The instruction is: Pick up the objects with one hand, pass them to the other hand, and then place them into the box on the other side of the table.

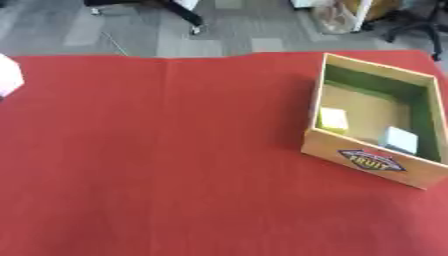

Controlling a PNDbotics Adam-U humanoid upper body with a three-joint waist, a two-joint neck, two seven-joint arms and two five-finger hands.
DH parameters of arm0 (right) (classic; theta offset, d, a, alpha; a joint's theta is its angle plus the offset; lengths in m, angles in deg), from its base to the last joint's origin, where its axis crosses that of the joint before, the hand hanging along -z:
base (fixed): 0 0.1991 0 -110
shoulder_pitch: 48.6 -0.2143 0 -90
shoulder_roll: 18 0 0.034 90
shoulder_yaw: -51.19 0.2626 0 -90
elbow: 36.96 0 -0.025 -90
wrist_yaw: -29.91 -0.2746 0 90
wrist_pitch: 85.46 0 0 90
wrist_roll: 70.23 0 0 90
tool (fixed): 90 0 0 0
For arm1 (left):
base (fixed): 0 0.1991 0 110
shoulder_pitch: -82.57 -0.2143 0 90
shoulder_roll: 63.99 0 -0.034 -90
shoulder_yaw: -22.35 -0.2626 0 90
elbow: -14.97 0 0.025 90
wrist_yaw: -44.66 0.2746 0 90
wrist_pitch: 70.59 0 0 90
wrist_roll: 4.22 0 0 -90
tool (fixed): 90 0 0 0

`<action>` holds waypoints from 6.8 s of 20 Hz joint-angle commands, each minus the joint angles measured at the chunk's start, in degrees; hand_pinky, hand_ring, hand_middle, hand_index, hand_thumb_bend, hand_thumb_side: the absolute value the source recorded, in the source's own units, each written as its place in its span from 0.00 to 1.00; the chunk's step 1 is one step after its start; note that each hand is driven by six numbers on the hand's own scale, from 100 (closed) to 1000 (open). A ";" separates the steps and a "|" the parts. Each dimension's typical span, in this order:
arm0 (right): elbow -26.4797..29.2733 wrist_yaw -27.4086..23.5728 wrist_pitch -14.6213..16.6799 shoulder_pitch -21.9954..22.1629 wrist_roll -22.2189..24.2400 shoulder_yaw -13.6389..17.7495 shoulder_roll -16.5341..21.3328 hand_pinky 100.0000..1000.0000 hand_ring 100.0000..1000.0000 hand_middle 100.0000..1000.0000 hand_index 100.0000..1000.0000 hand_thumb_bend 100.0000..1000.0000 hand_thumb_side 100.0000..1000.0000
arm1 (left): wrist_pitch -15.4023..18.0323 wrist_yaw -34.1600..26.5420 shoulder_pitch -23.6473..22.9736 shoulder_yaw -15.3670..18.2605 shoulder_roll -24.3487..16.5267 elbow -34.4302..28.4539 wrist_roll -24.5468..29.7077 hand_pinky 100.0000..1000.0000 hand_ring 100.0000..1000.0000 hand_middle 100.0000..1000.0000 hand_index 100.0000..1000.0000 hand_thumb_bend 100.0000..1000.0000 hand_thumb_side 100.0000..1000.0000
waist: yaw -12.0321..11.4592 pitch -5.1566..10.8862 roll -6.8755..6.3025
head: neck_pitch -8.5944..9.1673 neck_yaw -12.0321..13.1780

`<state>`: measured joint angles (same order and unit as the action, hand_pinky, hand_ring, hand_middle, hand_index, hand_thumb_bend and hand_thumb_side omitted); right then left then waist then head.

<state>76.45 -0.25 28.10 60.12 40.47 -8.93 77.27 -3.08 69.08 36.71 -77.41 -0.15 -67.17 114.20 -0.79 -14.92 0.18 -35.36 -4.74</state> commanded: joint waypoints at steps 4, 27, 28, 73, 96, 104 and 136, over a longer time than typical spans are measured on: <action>1.18 -0.91 1.67 0.20 0.29 -0.02 3.08 0.96 1.00 0.88 1.00 0.00 0.41 | -1.20 -6.13 -2.07 0.52 -0.38 -6.93 -5.53 0.69 0.54 0.45 0.49 0.00 0.12 | 0.06 1.42 0.35 | -1.56 -3.47; 1.18 3.20 11.97 -5.37 -0.22 -6.41 20.27 0.94 1.00 0.88 0.98 0.00 0.41 | 6.24 -9.16 -7.78 -5.21 11.27 -16.01 -16.70 0.68 0.49 0.41 0.48 0.00 0.24 | 1.14 2.29 1.66 | -4.59 -7.76; 1.18 3.66 11.93 -5.87 -0.22 -6.82 20.87 0.94 1.00 0.89 0.98 0.00 0.40 | 6.90 -8.73 -7.73 -5.68 11.91 -16.19 -16.95 0.68 0.49 0.41 0.48 0.00 0.24 | 1.19 2.37 1.68 | -4.79 -7.87; -4.94 24.45 8.39 -32.65 5.48 -30.21 29.28 0.93 1.00 0.90 0.97 0.00 0.11 | 23.40 7.82 -7.46 -13.64 25.66 -10.58 -22.01 0.68 0.50 0.42 0.49 0.00 0.21 | 3.10 3.69 5.59 | -8.76 -11.56; -11.06 31.03 4.30 -39.89 10.19 -33.42 26.70 0.94 1.00 0.92 0.99 0.00 0.12 | 28.01 14.13 -3.24 -15.87 35.83 -2.88 -23.62 0.67 0.50 0.41 0.49 0.00 0.20 | -2.02 2.73 5.36 | -8.76 -16.70; -9.03 29.69 2.50 -40.82 12.67 -34.50 25.76 0.95 1.00 0.93 1.00 0.00 0.11 | 29.44 15.45 -2.44 -15.98 37.55 -0.50 -25.45 0.67 0.50 0.41 0.49 0.00 0.20 | -2.84 2.70 5.23 | -8.76 -16.66; -11.90 27.24 -4.06 -45.56 23.03 -35.69 20.73 0.99 1.00 0.95 1.00 0.00 0.11 | 34.10 22.74 2.14 -16.31 49.34 10.50 -31.36 0.66 0.49 0.41 0.49 0.00 0.18 | -8.24 2.04 5.81 | -8.76 -24.79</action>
<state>64.32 27.34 24.24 15.33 63.18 -45.23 96.99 30.92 91.37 37.53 -94.16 48.31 -56.16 83.27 -9.13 -13.64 6.04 -44.18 -29.16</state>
